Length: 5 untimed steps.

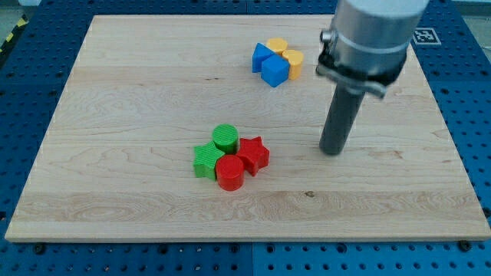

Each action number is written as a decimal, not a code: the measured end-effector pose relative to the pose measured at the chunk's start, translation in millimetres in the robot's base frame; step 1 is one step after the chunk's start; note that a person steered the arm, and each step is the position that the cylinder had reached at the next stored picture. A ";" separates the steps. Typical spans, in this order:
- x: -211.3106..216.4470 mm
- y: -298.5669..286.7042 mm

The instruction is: Place the red circle bottom left to the red star

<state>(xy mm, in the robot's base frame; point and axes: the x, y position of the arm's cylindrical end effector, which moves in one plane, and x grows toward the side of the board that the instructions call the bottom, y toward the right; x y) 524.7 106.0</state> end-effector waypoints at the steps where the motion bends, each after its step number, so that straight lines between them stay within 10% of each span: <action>1: 35.2 -35.3; 5: 40.4 -98.9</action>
<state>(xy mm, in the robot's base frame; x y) 565.1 7.1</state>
